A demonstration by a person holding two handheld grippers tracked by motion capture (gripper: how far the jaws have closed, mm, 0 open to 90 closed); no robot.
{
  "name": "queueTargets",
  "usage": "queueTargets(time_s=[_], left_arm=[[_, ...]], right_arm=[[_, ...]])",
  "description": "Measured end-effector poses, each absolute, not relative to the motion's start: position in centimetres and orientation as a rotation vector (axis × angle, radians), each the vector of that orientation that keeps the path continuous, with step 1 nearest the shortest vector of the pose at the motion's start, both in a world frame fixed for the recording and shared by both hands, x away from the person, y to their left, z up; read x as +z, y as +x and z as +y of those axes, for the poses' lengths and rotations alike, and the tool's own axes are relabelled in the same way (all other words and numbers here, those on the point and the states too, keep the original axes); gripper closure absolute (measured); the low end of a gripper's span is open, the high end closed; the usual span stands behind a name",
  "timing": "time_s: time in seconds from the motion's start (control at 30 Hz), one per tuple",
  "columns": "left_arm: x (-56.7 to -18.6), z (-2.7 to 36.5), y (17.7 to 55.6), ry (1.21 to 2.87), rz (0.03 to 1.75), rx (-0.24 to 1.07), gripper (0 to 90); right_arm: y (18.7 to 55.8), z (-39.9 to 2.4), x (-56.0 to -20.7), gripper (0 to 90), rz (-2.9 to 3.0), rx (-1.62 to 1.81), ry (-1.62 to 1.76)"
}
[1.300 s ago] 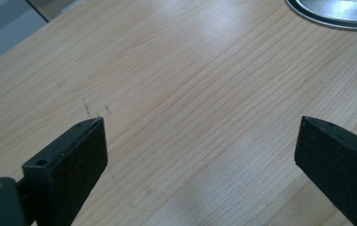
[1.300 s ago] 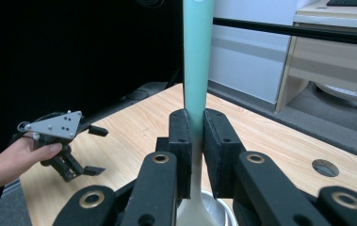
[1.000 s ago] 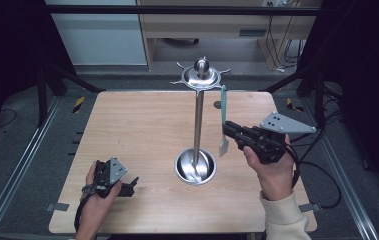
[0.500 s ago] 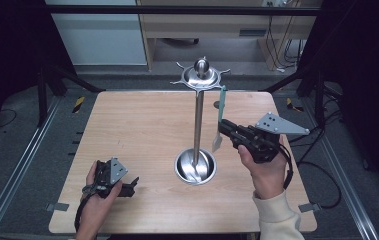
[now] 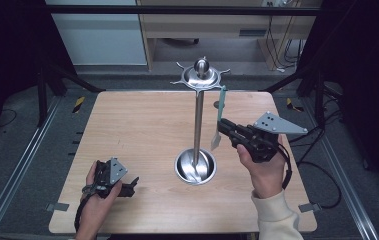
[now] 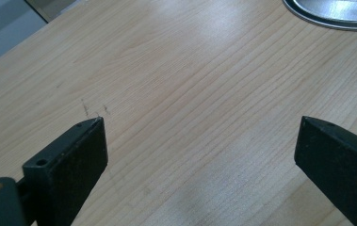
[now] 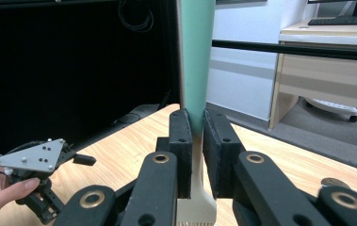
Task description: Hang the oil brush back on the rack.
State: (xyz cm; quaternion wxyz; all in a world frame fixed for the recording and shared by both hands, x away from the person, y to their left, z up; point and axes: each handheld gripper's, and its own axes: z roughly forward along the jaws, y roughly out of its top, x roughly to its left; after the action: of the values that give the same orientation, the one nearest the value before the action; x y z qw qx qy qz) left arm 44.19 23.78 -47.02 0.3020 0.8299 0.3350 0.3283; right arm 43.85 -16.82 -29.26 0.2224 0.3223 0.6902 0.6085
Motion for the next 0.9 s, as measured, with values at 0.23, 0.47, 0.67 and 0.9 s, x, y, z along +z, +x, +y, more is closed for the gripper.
queueTargets(time_s=[0.23,0.47,0.67,0.9], left_arm=[[-47.0,23.8,44.2,2.201,0.888,0.871,2.8],[-47.0,23.8,44.2,2.204,0.886,0.871,2.7],[-47.0,23.8,44.2,2.205,0.885,0.871,2.7],[-47.0,23.9,44.2,2.199,0.889,0.868,2.7]], right_arm=[[43.9,-16.8,-29.3,82.2,1.905,1.679,0.889],[44.0,-16.9,-29.3,80.3,1.9,1.668,0.88],[43.8,-17.1,-28.9,77.5,1.898,1.654,0.871],[43.2,-17.7,-28.3,63.4,1.873,1.556,0.889]])
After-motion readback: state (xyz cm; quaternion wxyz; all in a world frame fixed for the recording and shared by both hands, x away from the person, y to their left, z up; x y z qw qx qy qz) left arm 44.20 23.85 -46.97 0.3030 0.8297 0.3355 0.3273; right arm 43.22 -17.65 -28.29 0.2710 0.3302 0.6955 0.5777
